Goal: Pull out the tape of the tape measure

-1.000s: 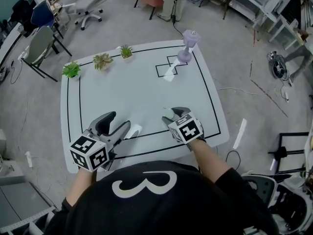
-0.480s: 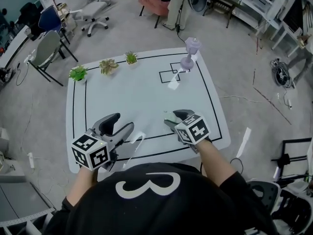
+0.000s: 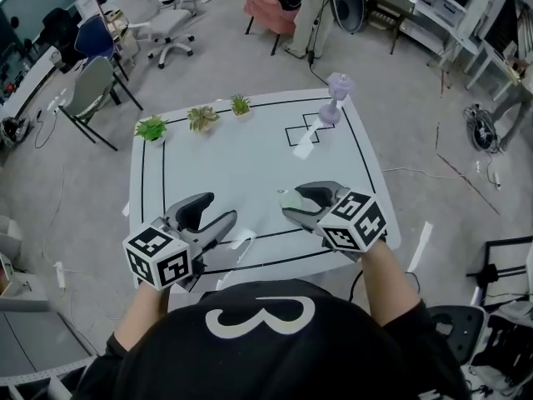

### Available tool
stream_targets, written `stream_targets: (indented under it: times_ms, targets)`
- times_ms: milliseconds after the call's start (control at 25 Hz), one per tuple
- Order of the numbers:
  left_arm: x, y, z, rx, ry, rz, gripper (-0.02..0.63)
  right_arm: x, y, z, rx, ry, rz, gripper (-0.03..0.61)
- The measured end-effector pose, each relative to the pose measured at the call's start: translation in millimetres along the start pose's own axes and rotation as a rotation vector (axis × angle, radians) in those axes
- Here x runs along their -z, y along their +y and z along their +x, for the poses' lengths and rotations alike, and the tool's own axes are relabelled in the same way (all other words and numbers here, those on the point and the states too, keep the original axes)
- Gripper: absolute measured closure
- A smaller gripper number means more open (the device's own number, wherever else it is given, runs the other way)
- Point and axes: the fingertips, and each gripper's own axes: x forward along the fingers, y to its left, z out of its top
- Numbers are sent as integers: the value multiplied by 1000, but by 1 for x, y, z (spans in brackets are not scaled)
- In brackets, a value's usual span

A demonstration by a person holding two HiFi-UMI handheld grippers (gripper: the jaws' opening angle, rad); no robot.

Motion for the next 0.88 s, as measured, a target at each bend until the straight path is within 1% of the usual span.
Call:
stream_targets:
  times_ms: [160,360,480,640,880]
  targets:
    - [-17,0,-13,15,-20,16,351,-31,28,-9,-53,-33,-43,359]
    - [-33,-9,-26,79,-39,57,353,-60,59,-15,-104,-45,-119,359]
    - [-39,-17,-32,109,-38,95,354,-72,77,-16,-138,-49,-153,359]
    - [-47,-27,-40,158,-33,167,362,-87,98,-16,-184,-60,-190,359]
    - [-46,-28,-52,203,-12,243,370,-99,119,-10,-254,-61,-233,359]
